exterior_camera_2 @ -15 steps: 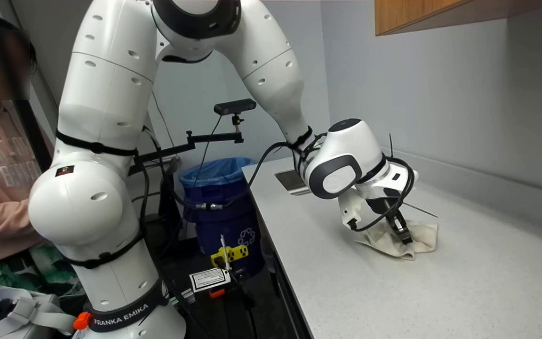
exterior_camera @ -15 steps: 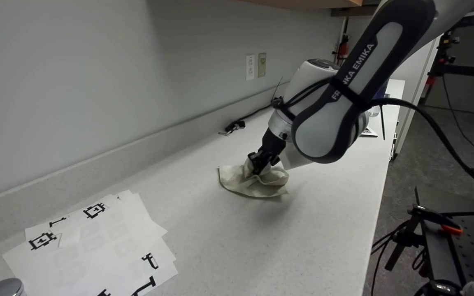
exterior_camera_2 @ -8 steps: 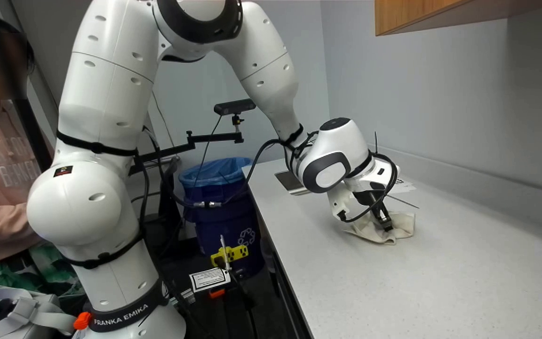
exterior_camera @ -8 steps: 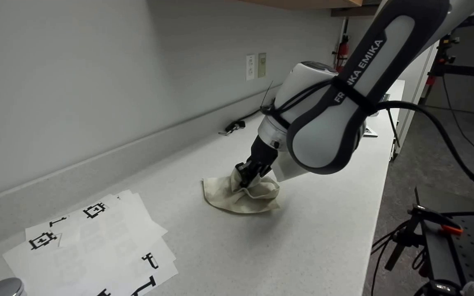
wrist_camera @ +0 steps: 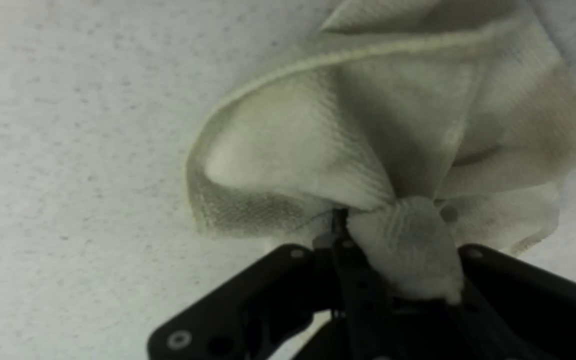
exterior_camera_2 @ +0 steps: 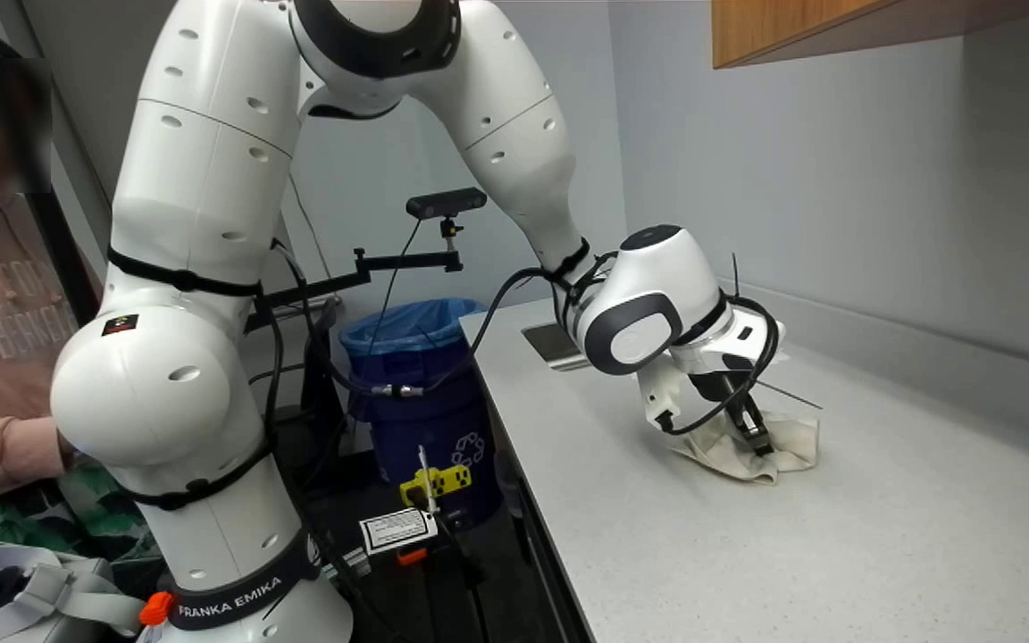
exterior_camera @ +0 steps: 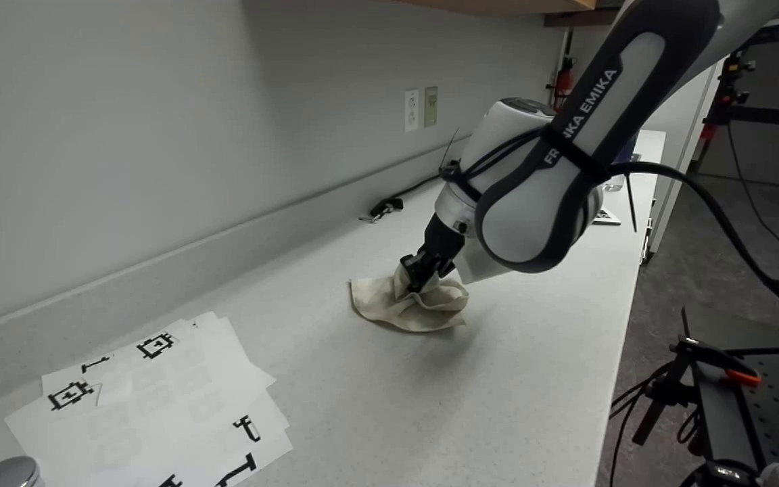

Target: Use the towel to wipe the countertop

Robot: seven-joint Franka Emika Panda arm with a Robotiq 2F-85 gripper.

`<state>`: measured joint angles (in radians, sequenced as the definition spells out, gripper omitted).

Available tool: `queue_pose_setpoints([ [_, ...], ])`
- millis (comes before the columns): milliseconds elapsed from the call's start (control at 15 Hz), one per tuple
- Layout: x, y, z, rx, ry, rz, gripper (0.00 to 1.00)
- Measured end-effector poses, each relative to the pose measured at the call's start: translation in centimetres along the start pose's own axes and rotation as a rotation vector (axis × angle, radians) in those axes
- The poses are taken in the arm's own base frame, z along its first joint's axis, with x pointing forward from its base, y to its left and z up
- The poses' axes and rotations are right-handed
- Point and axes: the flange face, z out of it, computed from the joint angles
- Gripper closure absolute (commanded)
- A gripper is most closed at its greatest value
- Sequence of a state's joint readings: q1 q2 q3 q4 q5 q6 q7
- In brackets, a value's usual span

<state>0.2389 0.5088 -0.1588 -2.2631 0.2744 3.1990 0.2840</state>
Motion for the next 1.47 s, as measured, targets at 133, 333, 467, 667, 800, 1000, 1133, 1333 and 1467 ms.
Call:
queue_pose_setpoints([
  [133, 0.8, 2.3, 0.0, -0.034, 0.012, 0.025, 0.97],
  [333, 1.7, 5.8, -0.1, -0.084, 0.027, 0.062, 0.97],
  [467, 2.1, 7.9, -0.2, -0.114, 0.039, 0.083, 0.97],
  [667, 2.3, 9.8, -0.4, -0.14, 0.047, 0.102, 0.97],
  [800, 2.2, 9.7, -0.4, -0.141, 0.047, 0.099, 0.97],
  [1000, 1.8, 8.2, -0.3, -0.126, 0.044, 0.077, 0.97],
  [1133, 1.2, 5.8, -0.2, -0.097, 0.039, 0.043, 0.97],
  [1333, -0.5, 0.8, -0.2, -0.037, 0.024, -0.027, 0.97],
  [1467, -1.9, -2.6, -0.3, 0.007, 0.012, -0.076, 0.97],
])
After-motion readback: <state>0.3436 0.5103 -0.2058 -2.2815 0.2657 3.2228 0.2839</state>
